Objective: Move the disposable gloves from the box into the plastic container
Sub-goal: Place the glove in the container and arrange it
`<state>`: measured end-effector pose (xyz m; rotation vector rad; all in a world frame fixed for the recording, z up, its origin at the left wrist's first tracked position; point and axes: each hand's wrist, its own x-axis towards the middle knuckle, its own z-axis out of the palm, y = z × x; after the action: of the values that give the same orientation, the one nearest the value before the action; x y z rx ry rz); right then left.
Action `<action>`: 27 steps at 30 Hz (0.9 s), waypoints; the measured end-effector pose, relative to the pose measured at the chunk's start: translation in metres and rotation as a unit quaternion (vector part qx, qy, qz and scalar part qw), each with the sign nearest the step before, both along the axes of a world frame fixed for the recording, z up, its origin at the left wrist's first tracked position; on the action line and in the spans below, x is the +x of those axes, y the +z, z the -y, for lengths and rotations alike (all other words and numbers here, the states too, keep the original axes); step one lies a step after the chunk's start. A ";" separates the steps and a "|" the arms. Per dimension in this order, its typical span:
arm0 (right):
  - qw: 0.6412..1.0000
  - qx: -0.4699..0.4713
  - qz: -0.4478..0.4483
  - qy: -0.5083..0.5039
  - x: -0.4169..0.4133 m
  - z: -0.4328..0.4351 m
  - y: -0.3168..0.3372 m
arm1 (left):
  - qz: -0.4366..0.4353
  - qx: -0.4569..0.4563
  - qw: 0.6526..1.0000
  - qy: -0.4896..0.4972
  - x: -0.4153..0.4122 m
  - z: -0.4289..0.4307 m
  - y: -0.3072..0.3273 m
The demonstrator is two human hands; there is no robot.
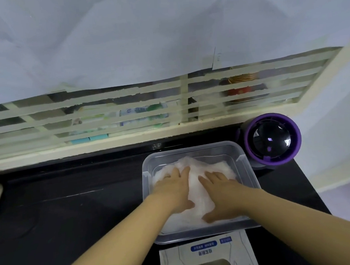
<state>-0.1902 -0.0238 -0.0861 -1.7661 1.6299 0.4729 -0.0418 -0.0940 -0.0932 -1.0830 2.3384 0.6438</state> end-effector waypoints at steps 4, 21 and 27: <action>0.999 0.041 -0.002 -0.018 0.002 0.005 -0.011 | 0.091 0.029 0.995 0.012 -0.007 -0.001 -0.010; 0.907 -0.362 0.134 0.167 0.002 -0.069 0.074 | -0.268 -0.132 0.950 -0.086 0.063 -0.049 0.067; 0.935 -0.220 0.038 0.277 0.021 -0.111 0.007 | -0.282 -0.193 0.913 -0.223 0.097 -0.085 0.039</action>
<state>-0.1689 0.0869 -0.0793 -2.5657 1.2252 0.2879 0.0551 -0.0087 -0.0547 -0.4889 3.1759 0.3481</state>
